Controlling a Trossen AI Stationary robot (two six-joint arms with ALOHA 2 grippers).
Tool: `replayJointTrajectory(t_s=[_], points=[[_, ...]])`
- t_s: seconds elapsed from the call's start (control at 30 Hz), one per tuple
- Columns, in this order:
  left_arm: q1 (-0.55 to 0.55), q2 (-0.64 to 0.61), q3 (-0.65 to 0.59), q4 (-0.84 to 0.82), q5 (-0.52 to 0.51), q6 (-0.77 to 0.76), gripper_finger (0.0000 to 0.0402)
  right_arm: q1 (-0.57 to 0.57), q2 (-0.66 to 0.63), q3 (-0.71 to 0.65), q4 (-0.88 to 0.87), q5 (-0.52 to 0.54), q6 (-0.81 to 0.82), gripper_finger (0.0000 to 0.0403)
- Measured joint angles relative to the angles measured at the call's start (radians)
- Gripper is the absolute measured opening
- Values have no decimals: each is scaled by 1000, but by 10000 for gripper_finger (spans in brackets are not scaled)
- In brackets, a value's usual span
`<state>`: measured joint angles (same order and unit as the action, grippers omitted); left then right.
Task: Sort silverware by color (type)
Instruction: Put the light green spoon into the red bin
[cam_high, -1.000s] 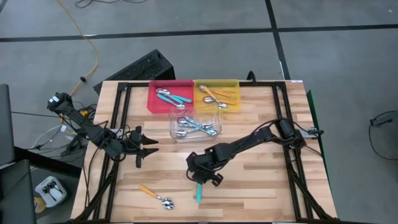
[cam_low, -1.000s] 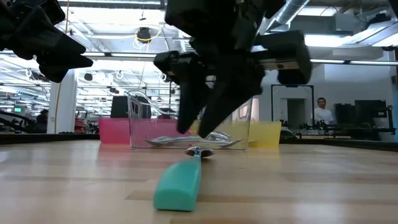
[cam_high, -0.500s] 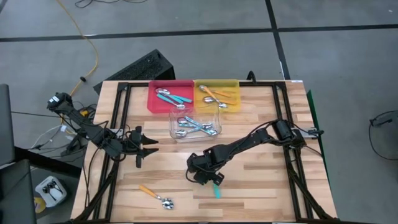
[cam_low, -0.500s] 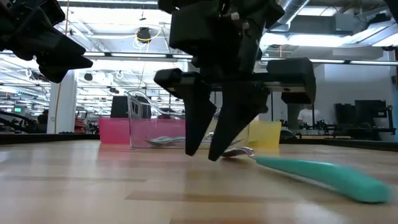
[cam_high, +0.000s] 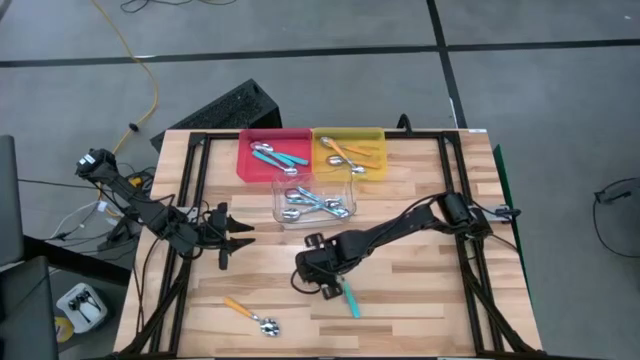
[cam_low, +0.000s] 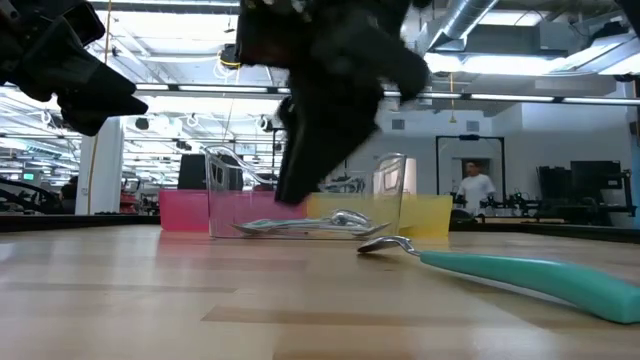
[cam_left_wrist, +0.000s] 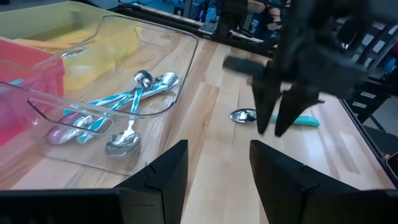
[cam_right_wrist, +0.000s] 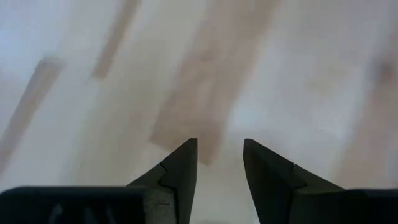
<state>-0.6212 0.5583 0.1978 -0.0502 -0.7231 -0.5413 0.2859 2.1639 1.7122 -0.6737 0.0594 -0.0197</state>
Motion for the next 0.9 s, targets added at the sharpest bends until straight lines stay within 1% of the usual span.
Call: replayJointTrajectory(t_s=[0.07, 0.2, 0.27, 0.33, 0.4, 0.53, 0.63, 0.8, 0.9], points=[[0, 0, 0, -1, 0, -4, 155, 3, -1, 56, -117, 30, 177, 154], [0, 0, 0, -6, 0, -17, 155, 11, -1, 123, -354, 29, 528, 154], [0, 0, 0, -6, 0, -17, 155, 21, -1, 134, -431, 44, 627, 154], [0, 0, 0, -6, -2, -17, 155, 44, -1, 134, -474, 84, 710, 154], [0, 0, 0, -6, -7, -14, 155, 68, -1, 127, -480, 108, 792, 154], [0, 0, 0, -9, -8, -11, 155, 108, 0, 82, -447, 111, 919, 154], [0, 0, 0, -18, -17, 6, 155, 125, 0, 71, -446, 140, 1006, 154], [0, 0, 0, -17, -52, 10, 155, 142, -1, 45, -417, 216, 1102, 154], [0, 0, 0, -18, -52, 14, 155, 146, 0, 17, -360, 226, 1152, 154]])
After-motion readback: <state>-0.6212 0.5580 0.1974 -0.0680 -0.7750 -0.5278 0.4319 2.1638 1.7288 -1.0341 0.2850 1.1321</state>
